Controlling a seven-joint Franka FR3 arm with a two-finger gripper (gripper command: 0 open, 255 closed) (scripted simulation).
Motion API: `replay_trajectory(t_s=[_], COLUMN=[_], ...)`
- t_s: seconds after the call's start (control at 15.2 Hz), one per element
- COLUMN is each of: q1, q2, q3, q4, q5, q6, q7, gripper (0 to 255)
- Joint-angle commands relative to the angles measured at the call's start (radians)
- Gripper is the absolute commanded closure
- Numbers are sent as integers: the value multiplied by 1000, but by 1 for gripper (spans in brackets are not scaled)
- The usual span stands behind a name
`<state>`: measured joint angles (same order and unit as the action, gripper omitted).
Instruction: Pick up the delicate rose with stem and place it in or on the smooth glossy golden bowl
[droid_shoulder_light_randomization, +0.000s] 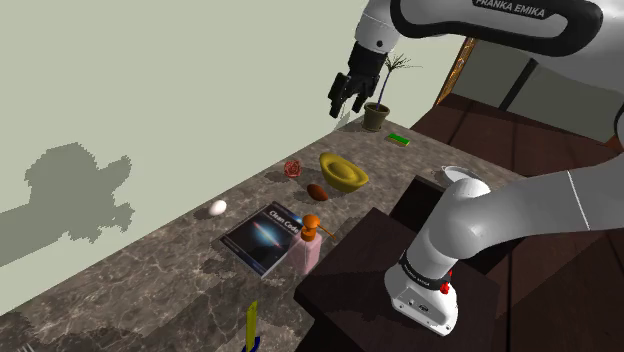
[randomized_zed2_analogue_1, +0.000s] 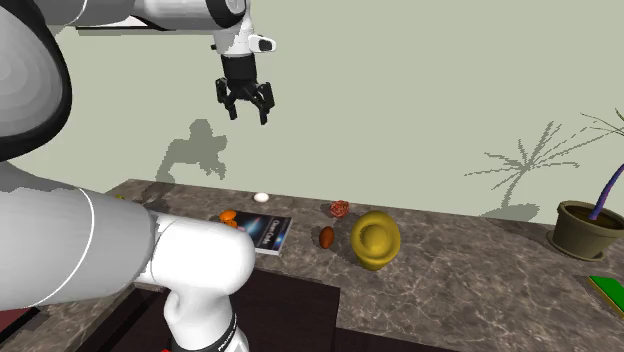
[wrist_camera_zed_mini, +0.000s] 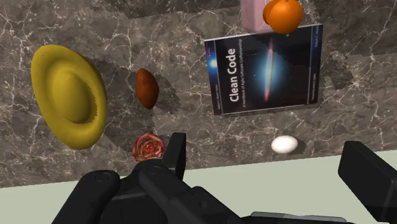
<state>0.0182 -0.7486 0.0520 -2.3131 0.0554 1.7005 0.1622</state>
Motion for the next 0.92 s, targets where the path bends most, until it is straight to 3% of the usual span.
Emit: replay_trajectory(t_s=[0.0, 0.86], q1=[0, -28], q2=[0, 306], q3=[0, -182], q4=[0, -77], q5=[0, -13], q6=[0, 336], q7=[0, -254], gripper=[0, 0])
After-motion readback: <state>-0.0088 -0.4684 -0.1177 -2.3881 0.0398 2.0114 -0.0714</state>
